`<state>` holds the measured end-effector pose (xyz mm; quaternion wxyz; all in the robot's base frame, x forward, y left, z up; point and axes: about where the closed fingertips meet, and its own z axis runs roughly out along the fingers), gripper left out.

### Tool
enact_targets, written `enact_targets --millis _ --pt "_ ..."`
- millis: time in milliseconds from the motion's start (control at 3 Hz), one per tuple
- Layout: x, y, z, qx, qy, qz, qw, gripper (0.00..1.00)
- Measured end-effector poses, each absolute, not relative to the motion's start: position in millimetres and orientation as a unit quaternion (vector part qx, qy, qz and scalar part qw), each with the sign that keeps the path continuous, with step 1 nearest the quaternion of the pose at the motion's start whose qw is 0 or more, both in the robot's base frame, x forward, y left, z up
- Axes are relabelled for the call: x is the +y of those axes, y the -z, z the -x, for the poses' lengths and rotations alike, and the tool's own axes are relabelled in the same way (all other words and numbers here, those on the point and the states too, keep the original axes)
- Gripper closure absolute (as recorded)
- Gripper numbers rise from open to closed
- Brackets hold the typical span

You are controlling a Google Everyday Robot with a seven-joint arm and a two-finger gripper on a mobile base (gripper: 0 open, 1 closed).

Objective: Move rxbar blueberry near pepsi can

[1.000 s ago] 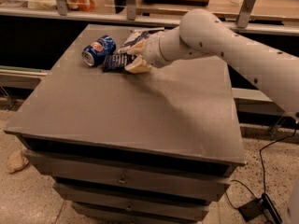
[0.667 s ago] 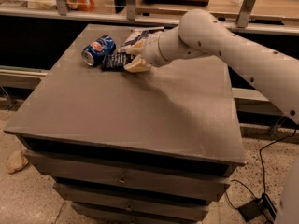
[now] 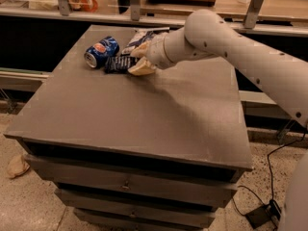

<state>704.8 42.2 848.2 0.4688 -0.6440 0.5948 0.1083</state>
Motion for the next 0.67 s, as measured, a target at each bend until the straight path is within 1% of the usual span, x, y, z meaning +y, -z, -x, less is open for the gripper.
enact_targets --millis 333,667 --pt "34.4 -849.4 -702.5 0.602 -0.105 0.637 0.470 0.12" --pt "16.5 -862.8 -692.6 0.612 -0.094 0.616 0.487 0.00"
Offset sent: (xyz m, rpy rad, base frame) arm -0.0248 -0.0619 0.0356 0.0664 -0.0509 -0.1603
